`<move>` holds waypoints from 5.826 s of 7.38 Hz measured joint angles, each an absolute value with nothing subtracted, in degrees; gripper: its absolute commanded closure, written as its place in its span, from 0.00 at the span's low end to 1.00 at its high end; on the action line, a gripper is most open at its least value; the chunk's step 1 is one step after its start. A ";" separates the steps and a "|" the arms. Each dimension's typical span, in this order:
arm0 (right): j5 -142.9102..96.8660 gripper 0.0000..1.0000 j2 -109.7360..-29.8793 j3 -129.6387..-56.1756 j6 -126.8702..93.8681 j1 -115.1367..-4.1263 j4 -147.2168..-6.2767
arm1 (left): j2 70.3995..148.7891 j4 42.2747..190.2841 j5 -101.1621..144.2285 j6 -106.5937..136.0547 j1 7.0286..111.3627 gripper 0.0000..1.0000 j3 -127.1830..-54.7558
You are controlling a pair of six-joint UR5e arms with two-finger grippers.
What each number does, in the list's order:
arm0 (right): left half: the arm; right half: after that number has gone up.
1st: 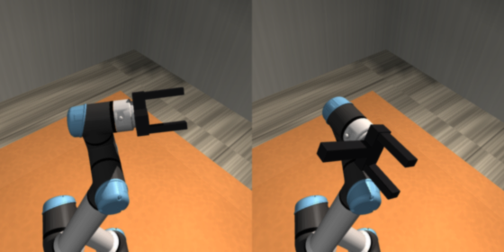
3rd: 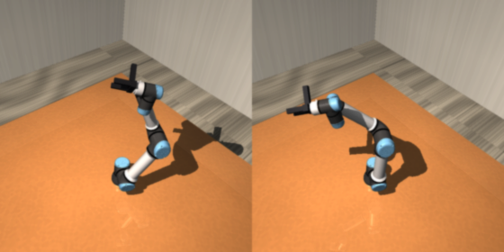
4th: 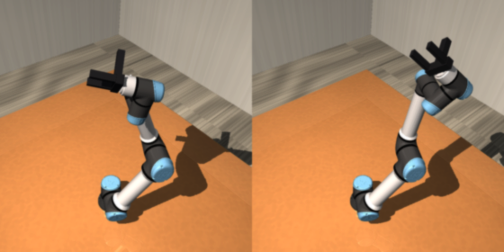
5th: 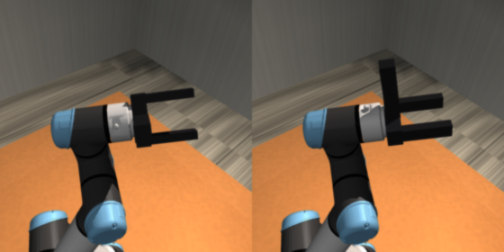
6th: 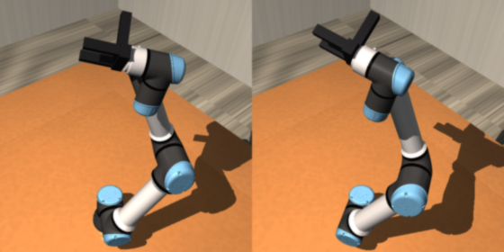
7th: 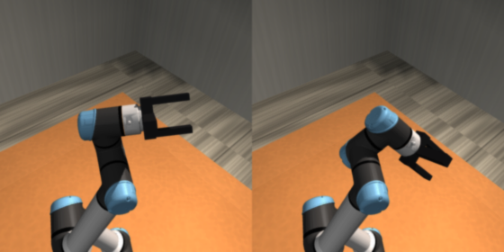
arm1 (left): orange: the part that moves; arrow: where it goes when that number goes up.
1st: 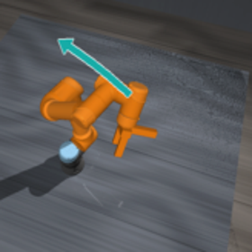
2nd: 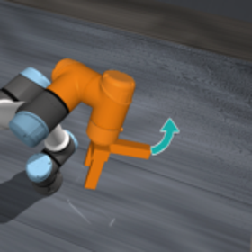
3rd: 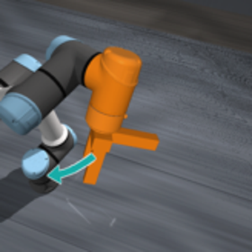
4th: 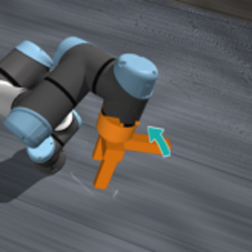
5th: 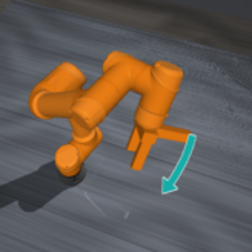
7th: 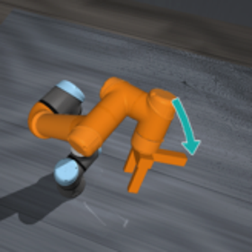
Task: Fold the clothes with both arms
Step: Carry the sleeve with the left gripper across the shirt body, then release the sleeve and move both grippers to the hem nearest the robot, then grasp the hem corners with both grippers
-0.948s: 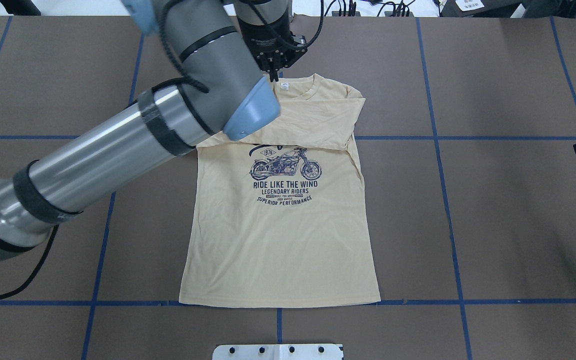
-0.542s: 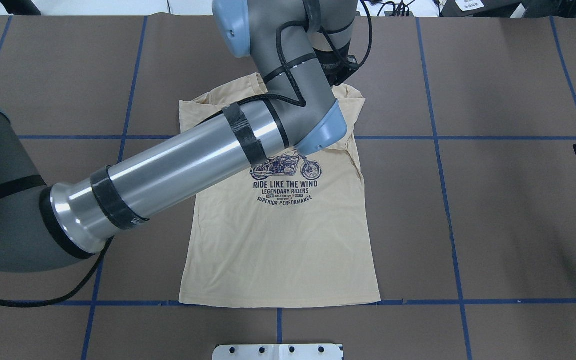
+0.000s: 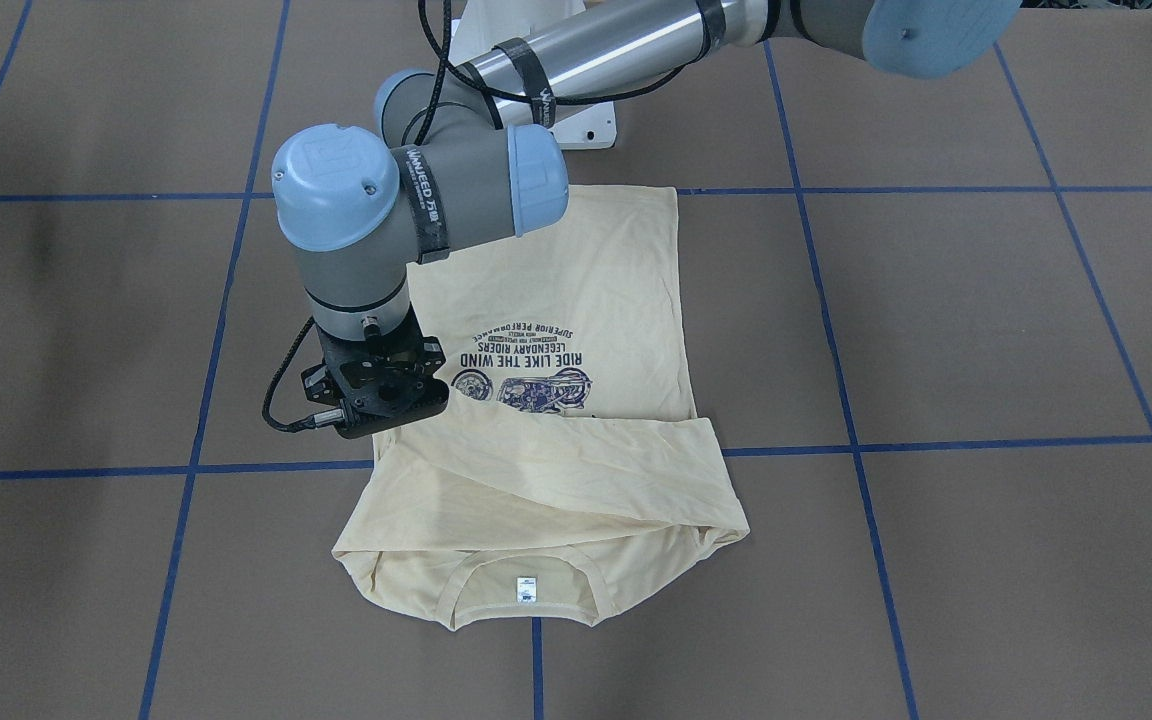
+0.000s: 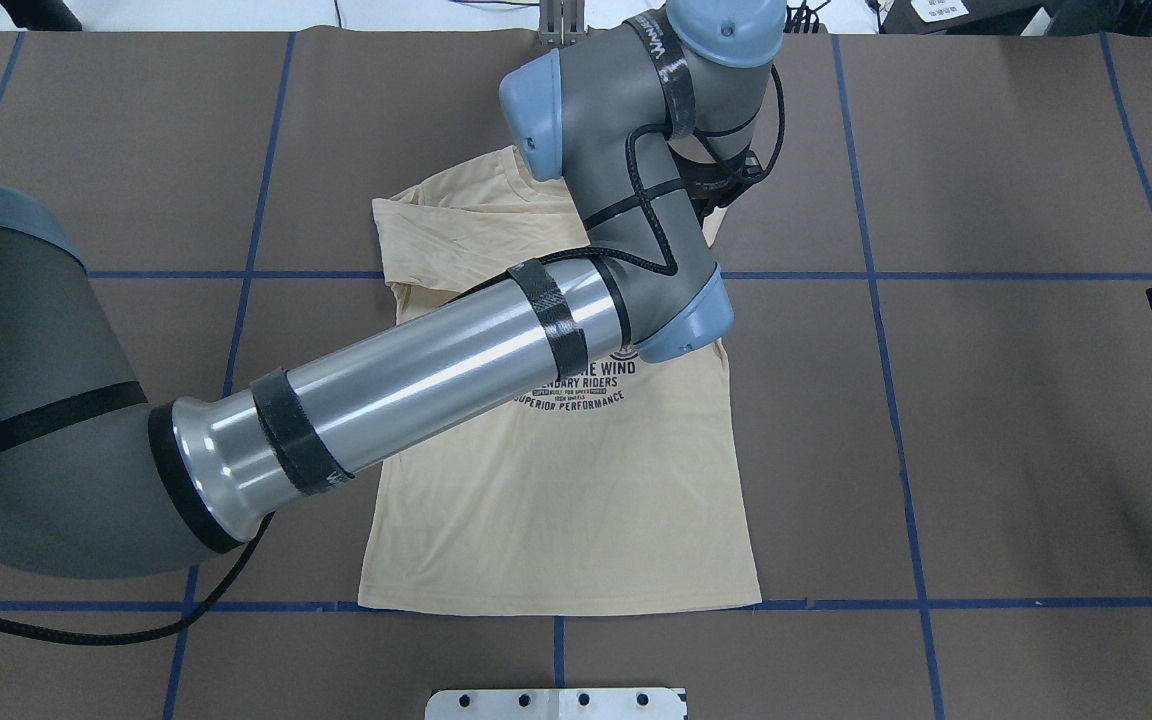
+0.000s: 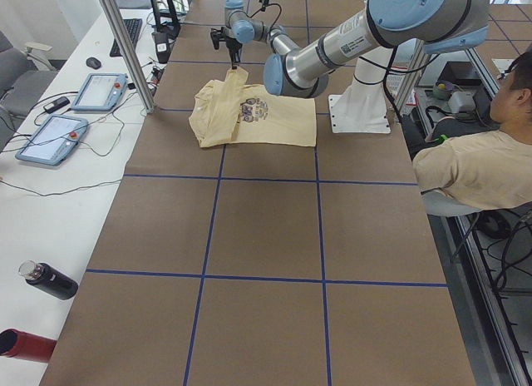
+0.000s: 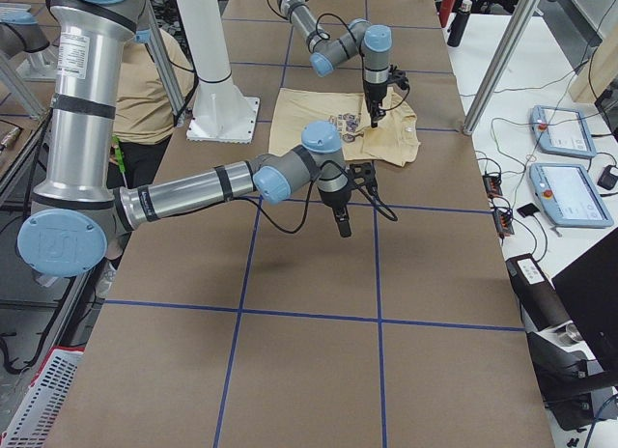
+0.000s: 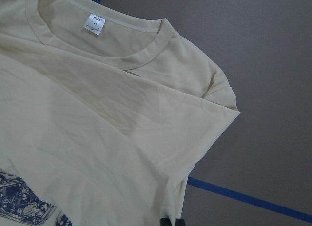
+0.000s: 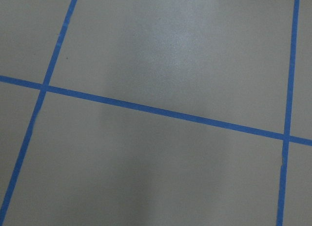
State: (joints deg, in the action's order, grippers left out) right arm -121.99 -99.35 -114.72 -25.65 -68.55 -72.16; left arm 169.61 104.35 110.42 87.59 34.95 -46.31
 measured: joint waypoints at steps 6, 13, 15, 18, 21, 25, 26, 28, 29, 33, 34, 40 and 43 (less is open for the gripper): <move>-122.07 0.00 -99.33 -114.85 -25.67 -68.55 -72.18 | 168.15 110.48 108.40 85.62 34.55 0.85 -45.76; -119.99 0.00 -95.80 -119.82 -46.43 -59.00 -70.06 | 131.47 102.54 108.47 70.92 36.79 0.00 -93.23; -112.65 0.00 -95.62 -126.43 -60.75 -47.22 -70.38 | 118.29 101.52 107.14 70.18 34.22 0.00 -109.81; -94.19 0.00 -95.44 -131.78 -77.40 -25.88 -75.09 | 111.02 101.81 99.04 73.08 25.17 0.00 -116.21; -81.82 0.00 -94.65 -134.57 -87.13 -11.69 -80.77 | 105.66 102.77 93.25 80.32 15.93 0.15 -118.08; -79.72 0.00 -89.13 -134.33 -89.11 -8.82 -87.09 | 102.61 103.26 91.78 85.02 10.93 0.29 -116.56; -79.67 0.00 -86.53 -134.28 -89.19 -8.81 -90.52 | 102.56 103.27 91.77 85.14 10.57 0.32 -115.91; -79.58 0.00 -84.69 -134.01 -89.34 -8.60 -93.24 | 102.82 103.23 91.77 85.27 10.00 0.37 -114.38; -79.56 0.00 -84.44 -133.76 -89.35 -8.50 -93.49 | 102.90 103.25 91.81 85.27 9.90 0.41 -113.93; -79.54 0.00 -84.22 -133.43 -89.31 -8.44 -93.60 | 103.06 103.27 91.83 86.15 9.85 1.00 -113.79; -79.54 0.00 -84.22 -133.37 -89.30 -8.44 -93.60 | 102.99 103.25 91.79 86.64 9.84 1.00 -113.83; -73.92 0.32 -84.61 -126.65 -92.19 -4.16 -86.51 | 103.48 102.99 92.18 88.05 9.91 1.00 -115.55; -69.29 0.57 -84.12 -123.06 -95.86 0.41 -85.93 | 103.53 102.92 92.44 88.00 9.93 1.00 -117.21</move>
